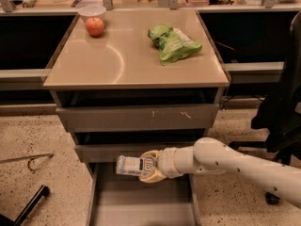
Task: Pick blue plastic bottle from bottom drawer and place on counter
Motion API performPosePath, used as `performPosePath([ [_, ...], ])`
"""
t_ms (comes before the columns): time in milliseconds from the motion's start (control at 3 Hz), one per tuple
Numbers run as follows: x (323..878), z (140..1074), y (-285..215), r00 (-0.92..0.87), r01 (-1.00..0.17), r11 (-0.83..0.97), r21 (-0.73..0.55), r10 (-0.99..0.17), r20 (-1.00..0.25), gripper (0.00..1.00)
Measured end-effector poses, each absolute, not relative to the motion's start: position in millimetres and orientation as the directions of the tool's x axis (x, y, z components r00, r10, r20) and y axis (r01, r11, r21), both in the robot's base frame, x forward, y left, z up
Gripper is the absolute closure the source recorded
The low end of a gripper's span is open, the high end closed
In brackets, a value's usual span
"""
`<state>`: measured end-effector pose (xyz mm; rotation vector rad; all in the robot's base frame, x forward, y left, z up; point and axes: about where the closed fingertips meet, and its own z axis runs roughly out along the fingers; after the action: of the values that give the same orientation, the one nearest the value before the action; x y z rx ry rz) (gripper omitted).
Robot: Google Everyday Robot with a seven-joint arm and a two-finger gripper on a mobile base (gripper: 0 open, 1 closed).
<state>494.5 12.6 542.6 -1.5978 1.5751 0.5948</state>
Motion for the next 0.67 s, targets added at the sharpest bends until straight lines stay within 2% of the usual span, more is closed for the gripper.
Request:
performPosePath([
  [333,504.7,581.6,9.4,0.163,-0.958,0.098,-0.27,-0.588,-0.792,1.0],
  [667,516.6,664.5,6.1,0.231,-0.928,0.101,-0.358,-0.597,-0.768,1.0],
])
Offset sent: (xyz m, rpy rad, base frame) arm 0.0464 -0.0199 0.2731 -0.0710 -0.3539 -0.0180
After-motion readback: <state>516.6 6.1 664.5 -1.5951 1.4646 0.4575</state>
